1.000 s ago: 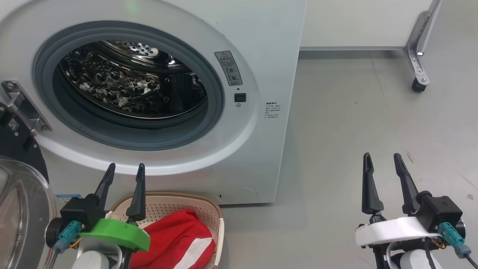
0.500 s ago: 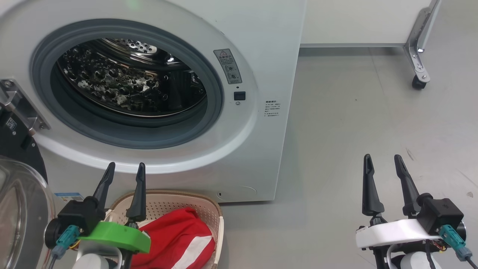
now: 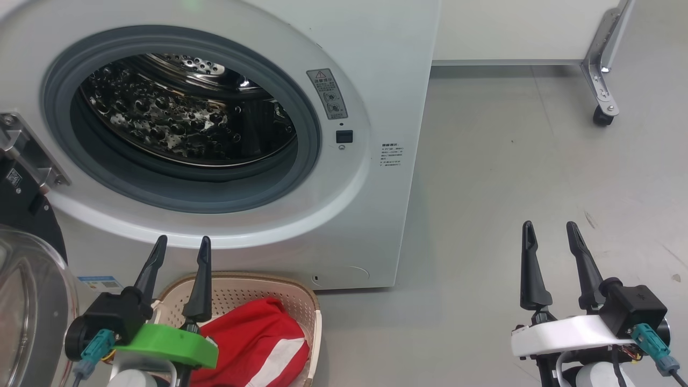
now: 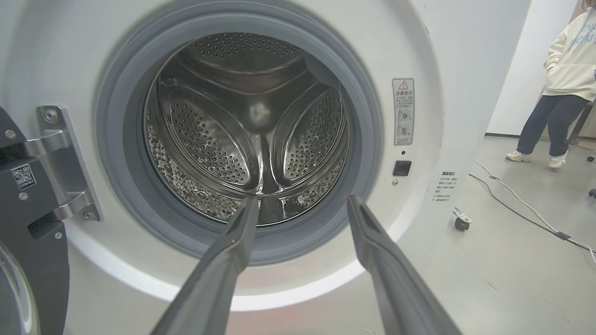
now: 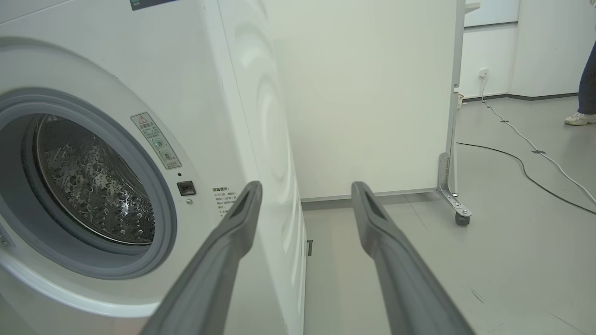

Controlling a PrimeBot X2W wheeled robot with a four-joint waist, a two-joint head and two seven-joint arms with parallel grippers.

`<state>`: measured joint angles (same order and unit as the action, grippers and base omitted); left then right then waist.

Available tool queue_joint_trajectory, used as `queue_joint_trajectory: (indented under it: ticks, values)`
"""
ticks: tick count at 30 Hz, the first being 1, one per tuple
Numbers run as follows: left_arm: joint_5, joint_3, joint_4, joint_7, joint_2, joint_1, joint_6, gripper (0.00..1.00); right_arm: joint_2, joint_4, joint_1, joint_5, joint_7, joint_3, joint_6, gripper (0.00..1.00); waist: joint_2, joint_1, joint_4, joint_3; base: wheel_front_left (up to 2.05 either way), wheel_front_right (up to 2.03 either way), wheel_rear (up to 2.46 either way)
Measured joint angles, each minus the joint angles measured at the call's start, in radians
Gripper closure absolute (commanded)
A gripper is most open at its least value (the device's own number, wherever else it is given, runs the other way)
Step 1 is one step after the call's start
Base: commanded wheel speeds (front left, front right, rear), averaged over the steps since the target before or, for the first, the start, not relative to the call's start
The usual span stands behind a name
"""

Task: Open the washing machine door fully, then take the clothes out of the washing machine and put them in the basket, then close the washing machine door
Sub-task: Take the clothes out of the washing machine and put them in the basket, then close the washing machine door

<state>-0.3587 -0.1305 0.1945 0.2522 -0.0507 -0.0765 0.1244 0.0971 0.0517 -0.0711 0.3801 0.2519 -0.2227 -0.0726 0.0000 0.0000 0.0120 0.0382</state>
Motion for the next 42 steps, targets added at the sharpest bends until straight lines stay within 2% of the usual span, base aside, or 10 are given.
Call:
queue_joint_trajectory:
  ticks: [26, 42]
  values:
    - [0.000, -0.002, -0.022, 0.000, 0.002, 0.016, 0.000, 0.00, 0.008, 0.006, 0.000, 0.000, 0.000, 0.000, 0.000, 0.00, 0.0000, 0.0000, 0.001, 0.001, -0.02, 0.02, 0.00]
    - [0.000, -0.002, -0.025, 0.000, 0.002, 0.020, 0.000, 0.00, 0.008, 0.006, 0.000, 0.000, 0.000, -0.004, 0.000, 0.00, 0.0000, 0.0000, 0.000, -0.003, -0.55, 0.55, 0.00]
